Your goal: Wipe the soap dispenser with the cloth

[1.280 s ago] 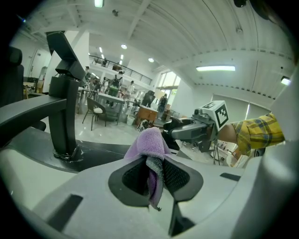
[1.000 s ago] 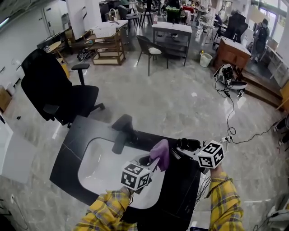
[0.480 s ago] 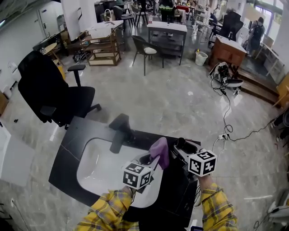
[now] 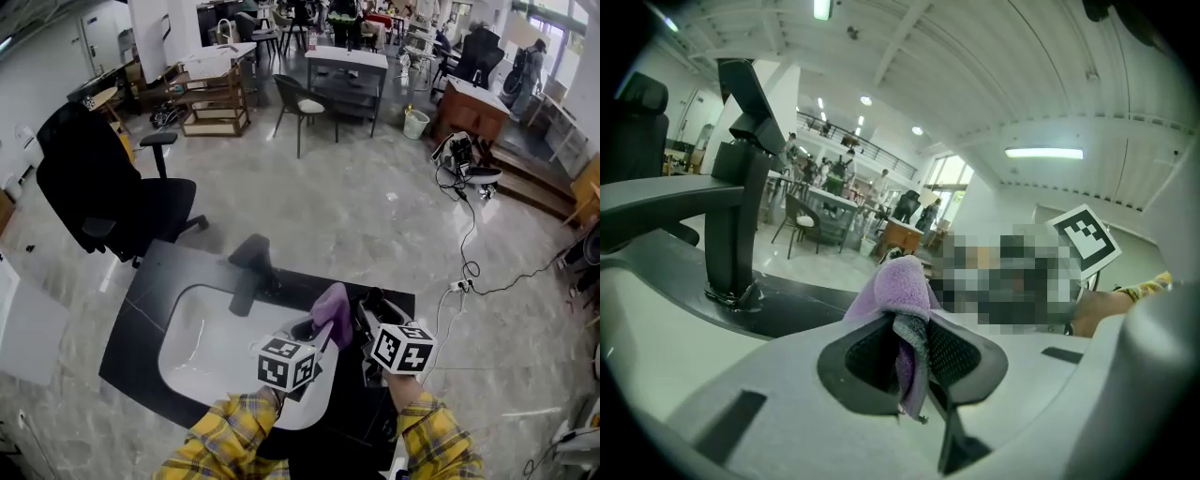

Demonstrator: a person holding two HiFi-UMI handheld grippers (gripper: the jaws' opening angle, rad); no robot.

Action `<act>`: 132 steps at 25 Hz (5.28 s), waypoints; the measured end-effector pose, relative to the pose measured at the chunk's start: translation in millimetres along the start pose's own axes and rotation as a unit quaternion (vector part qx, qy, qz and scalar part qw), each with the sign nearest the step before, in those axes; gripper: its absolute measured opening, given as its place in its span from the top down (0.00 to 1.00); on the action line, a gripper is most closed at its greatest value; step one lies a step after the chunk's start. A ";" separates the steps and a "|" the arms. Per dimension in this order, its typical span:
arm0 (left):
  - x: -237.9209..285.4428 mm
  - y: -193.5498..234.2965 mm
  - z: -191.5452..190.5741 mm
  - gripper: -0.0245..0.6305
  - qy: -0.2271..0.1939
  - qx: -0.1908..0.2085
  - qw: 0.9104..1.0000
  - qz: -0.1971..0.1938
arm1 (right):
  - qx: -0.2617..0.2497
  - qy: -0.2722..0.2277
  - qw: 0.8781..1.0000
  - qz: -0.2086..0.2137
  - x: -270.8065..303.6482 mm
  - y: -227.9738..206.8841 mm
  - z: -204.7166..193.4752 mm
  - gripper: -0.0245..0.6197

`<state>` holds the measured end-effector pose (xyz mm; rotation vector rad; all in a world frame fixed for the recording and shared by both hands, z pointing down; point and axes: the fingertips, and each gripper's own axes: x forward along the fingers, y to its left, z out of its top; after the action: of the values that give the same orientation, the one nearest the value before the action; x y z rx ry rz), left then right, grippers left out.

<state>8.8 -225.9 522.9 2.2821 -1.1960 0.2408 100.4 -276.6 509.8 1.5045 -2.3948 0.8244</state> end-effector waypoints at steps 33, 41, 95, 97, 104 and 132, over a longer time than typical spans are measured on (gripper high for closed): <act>23.5 -19.0 -21.3 0.86 0.021 0.043 0.999 -0.004 | -0.027 -0.023 0.998 0.053 -30.6 -6.3 -15.0 0.71; 21.5 -12.0 -30.7 0.86 0.029 0.051 0.998 0.006 | -0.090 0.000 0.992 0.086 -30.9 -9.4 -14.6 0.71; -15.9 -9.3 -8.3 0.86 -0.026 -0.003 1.000 0.008 | -0.173 0.069 0.977 0.104 15.9 13.1 -9.8 0.64; -18.6 -9.0 -7.3 0.86 -0.027 -0.004 1.000 0.008 | -0.155 0.060 0.983 0.073 15.7 14.0 -9.6 0.64; -33.4 -5.4 -6.6 0.86 -0.033 -0.011 0.999 0.012 | -0.100 0.036 0.994 -0.025 13.4 15.7 -10.9 0.64; -27.0 -22.5 11.7 0.86 -0.058 -0.016 0.998 0.005 | -0.125 -0.042 0.990 -0.056 -31.2 26.7 -4.9 0.62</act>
<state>9.9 -203.0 493.8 2.2886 -1.2610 0.0925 90.9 -241.2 490.7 1.5805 -2.3424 0.4261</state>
